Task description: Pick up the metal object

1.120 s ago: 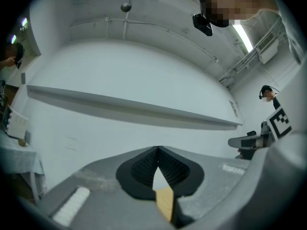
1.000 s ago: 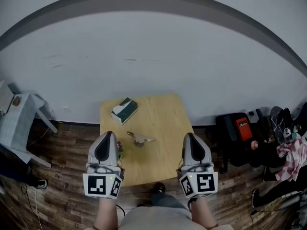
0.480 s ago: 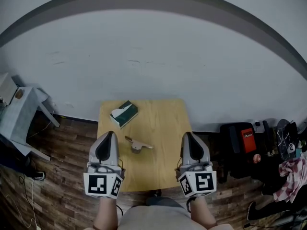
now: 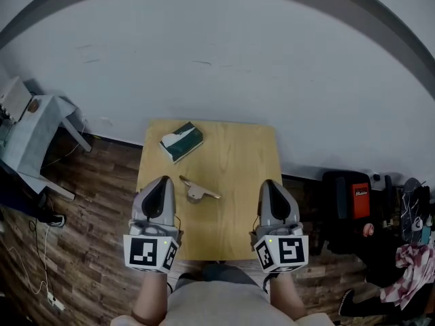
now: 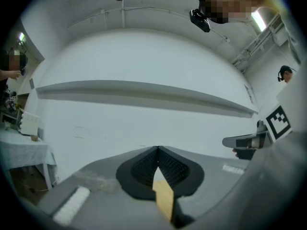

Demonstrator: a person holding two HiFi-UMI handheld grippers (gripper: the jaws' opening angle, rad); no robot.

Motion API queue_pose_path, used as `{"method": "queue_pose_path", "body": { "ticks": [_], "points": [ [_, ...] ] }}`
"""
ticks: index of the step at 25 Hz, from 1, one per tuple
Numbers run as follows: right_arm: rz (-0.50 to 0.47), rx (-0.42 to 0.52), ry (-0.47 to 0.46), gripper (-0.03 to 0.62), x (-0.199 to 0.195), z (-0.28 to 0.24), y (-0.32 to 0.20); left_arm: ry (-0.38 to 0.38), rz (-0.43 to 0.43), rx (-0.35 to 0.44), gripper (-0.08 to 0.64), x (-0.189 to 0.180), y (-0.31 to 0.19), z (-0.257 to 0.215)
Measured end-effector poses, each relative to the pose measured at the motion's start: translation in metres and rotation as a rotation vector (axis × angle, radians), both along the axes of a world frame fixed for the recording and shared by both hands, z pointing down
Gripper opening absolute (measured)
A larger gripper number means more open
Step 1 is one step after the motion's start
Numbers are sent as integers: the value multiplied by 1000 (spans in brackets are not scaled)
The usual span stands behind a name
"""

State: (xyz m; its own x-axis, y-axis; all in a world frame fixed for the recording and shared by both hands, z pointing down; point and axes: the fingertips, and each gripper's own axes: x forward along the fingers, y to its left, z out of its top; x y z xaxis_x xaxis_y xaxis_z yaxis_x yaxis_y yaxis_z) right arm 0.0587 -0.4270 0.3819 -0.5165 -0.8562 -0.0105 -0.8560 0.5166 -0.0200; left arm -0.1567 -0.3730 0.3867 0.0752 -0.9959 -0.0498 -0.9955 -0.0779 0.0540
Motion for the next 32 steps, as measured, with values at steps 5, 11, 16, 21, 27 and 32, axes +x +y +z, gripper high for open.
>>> {"method": "queue_pose_path", "body": {
  "ticks": [5, 11, 16, 21, 27, 32],
  "points": [
    [-39, -47, 14, 2, -6, 20, -10, -8, -6, -72, 5, 9, -9, 29],
    [-91, -124, 31, 2, -19, 50, -12, 4, 21, -200, 5, 26, -13, 85],
    [-128, -163, 44, 2, -27, 67, -12, 25, 66, -322, 6, 43, -12, 137],
    [-144, -184, 54, 2, -27, 76, -12, 70, 70, -441, 75, 50, -10, 181],
    [-143, -205, 63, 2, -17, 85, -14, 97, 49, -548, 151, 52, -13, 221],
    [-135, -217, 75, 2, -9, 90, -16, 98, 47, -624, 240, 52, -19, 252]
  ]
}}
